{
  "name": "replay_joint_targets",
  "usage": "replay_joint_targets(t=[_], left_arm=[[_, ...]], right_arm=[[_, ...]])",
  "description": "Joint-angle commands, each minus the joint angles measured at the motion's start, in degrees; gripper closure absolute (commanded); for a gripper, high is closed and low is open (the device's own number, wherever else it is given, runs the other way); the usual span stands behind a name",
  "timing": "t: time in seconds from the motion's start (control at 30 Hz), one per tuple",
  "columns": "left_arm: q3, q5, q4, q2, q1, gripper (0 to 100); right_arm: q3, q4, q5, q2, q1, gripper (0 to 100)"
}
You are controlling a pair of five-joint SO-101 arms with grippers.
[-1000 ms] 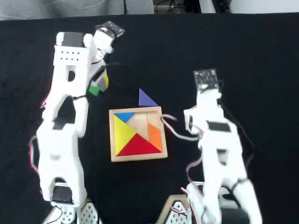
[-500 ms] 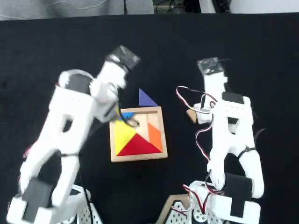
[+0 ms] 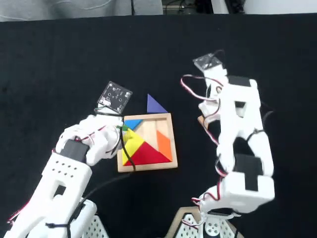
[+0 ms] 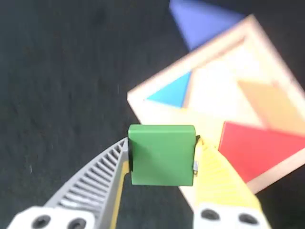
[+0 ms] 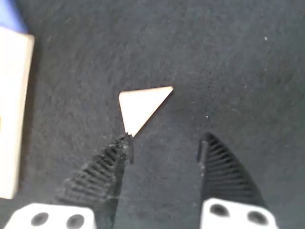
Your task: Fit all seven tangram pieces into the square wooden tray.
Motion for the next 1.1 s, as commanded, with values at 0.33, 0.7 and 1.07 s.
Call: replay_joint_targets(t=[0.33,0.7,1.07], left_arm=[[-18.07,0.18,-11.78,33.67,10.07,78],[-18.42,-2.90,-19.52,40.00,7.96,78],[-17.54,-3.60,-18.02,40.18,9.45,78]], right_arm=[[-4.09,-1.23,-15.47,1.45,-1.58,80.6],[-3.74,0.26,-26.11,1.63,-9.76,80.5],[1.19,-6.07,-26.90,4.62,-6.51,72.0]])
